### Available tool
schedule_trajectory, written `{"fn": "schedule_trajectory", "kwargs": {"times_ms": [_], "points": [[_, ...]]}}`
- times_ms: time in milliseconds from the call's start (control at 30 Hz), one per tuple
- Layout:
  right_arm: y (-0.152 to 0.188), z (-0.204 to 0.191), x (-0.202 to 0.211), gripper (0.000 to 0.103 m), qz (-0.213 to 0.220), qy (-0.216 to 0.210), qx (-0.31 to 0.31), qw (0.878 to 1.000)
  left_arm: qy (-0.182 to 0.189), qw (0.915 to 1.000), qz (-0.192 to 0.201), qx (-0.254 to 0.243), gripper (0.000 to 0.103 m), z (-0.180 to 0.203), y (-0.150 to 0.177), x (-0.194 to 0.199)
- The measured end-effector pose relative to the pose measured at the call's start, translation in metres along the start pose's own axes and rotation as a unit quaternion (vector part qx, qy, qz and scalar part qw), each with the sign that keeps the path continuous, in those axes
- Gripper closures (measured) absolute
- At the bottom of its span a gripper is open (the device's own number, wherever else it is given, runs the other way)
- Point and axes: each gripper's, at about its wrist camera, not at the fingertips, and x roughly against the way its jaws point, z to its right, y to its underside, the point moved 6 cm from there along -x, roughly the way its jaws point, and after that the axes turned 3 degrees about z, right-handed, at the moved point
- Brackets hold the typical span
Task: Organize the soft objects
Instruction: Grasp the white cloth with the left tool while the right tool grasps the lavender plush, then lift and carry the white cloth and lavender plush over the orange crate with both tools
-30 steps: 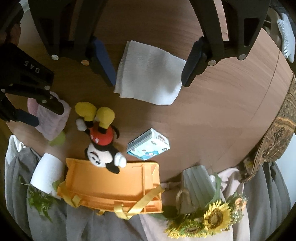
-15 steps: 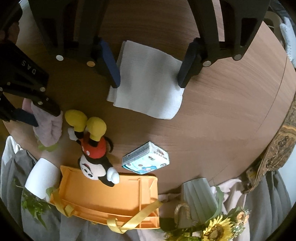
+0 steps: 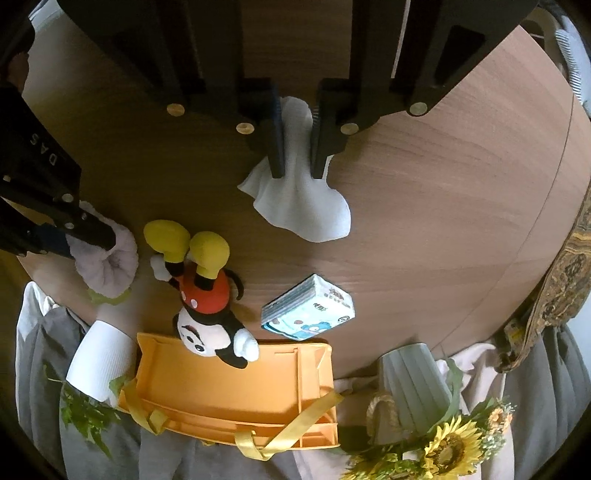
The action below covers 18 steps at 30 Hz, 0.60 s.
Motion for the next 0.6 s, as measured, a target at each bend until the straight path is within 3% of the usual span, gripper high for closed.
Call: {"fn": "schedule_trajectory", "kwargs": {"times_ms": [333, 600], "points": [[-0.013, 0.003, 0.024, 0.076, 0.028, 0.001, -0.017, 0.999, 0.025, 0.9993, 0.023, 0.012, 0.089, 0.003, -0.014, 0.026], [-0.026, 0.010, 0.043, 0.076, 0.044, -0.012, -0.057, 0.997, 0.037, 0.9967, 0.072, 0.000, 0.089, 0.008, -0.043, 0.060]]}}
